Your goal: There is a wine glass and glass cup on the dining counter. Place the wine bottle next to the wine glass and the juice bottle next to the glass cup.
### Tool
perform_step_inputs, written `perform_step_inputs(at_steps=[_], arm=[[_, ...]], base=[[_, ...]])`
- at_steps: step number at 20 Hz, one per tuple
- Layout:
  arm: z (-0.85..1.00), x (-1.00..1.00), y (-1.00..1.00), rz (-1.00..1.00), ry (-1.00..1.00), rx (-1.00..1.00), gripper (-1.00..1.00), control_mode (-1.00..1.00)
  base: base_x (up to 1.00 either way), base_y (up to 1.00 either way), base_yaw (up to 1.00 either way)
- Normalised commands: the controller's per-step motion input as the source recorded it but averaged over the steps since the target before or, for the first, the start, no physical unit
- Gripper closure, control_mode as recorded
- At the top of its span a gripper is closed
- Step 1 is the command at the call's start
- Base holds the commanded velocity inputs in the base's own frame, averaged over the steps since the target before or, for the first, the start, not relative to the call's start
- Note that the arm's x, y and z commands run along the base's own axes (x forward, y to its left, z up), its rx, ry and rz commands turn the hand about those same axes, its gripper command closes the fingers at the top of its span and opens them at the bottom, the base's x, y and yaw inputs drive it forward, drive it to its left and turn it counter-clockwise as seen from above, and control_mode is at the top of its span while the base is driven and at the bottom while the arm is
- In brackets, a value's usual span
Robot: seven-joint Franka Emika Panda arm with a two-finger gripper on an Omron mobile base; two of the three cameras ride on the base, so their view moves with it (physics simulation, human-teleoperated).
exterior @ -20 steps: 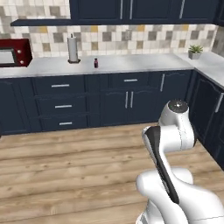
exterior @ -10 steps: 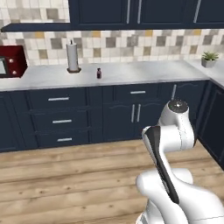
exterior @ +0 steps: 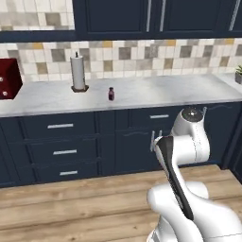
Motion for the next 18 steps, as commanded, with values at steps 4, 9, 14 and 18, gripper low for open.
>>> perform_step_inputs(at_steps=[4, 9, 14, 18], arm=[[0.00, 0.00, 0.00, 0.00, 0.00, 0.00, -1.00, 1.00], [0.00, 0.00, 0.00, 0.00, 0.00, 0.00, -1.00, 1.00], [0.00, 0.00, 0.00, 0.00, 0.00, 0.00, -1.00, 1.00], [0.00, 0.00, 0.00, 0.00, 0.00, 0.00, -1.00, 1.00]], base=[[0.94, 0.00, 0.00], [0.94, 0.00, 0.00], [0.92, 0.00, 0.01], [0.85, 0.03, 0.02]])
